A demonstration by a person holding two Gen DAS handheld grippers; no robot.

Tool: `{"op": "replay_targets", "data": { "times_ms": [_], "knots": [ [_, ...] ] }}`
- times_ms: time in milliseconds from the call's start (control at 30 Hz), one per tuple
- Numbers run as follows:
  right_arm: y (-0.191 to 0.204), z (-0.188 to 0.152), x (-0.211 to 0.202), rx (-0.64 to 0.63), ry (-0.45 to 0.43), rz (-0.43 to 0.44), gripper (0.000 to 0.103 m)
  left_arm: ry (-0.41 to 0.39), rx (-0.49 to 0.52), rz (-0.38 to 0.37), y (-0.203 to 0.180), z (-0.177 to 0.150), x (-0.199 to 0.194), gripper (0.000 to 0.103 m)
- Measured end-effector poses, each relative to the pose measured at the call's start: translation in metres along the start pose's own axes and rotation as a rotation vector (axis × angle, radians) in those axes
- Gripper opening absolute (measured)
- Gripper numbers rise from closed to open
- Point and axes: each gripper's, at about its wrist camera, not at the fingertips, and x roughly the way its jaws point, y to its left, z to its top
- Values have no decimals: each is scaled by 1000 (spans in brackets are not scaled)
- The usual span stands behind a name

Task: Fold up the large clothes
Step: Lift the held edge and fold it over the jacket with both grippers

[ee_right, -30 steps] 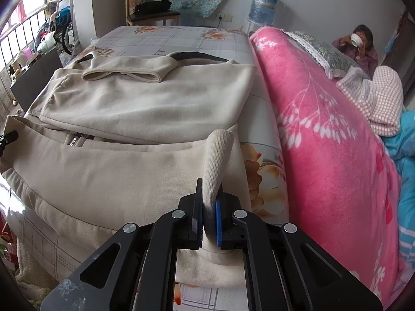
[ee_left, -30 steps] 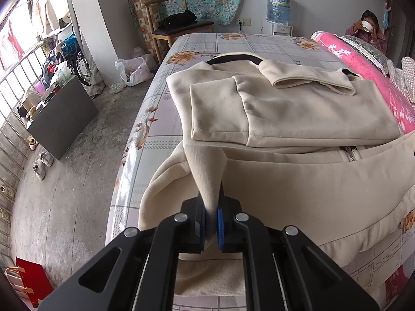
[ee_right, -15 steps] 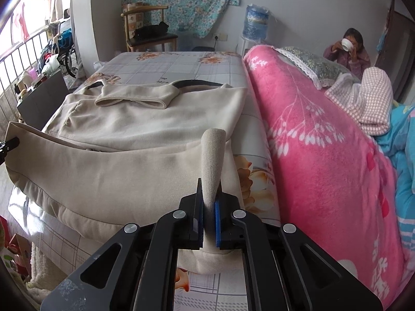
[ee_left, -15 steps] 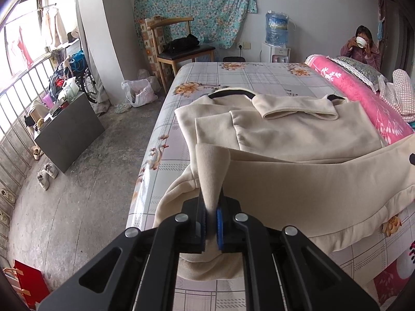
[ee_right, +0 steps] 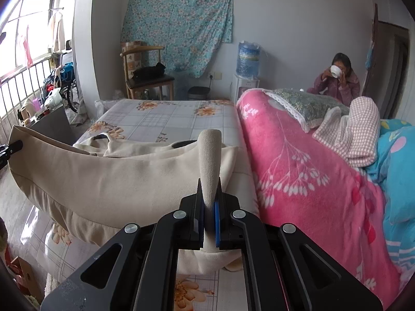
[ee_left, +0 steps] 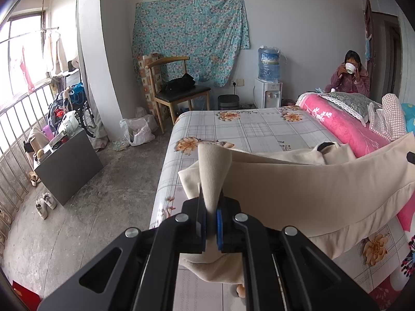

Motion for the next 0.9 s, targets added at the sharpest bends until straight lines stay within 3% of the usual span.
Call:
{"op": "replay_targets", "data": {
  "times_ms": [367,567,700,767,833,900],
  "knots": [
    [-16,74,70,-10,-44,43,4,-1,17,-11,7,72,85,6],
    [-17,99,152,-18,26,58,4,148,13,-54,11,94,185,6],
    [-24,84,226,1,187,43,13,331,-59,-135,19,74,265,10],
    [-38,71,252,50,272,17,29,420,-119,-147,28,58,292,21],
    [-57,64,255,144,298,45,31,427,-233,-175,49,53,292,26],
    [-70,65,238,190,250,58,36,365,-312,-190,67,56,275,26]
  ]
}}
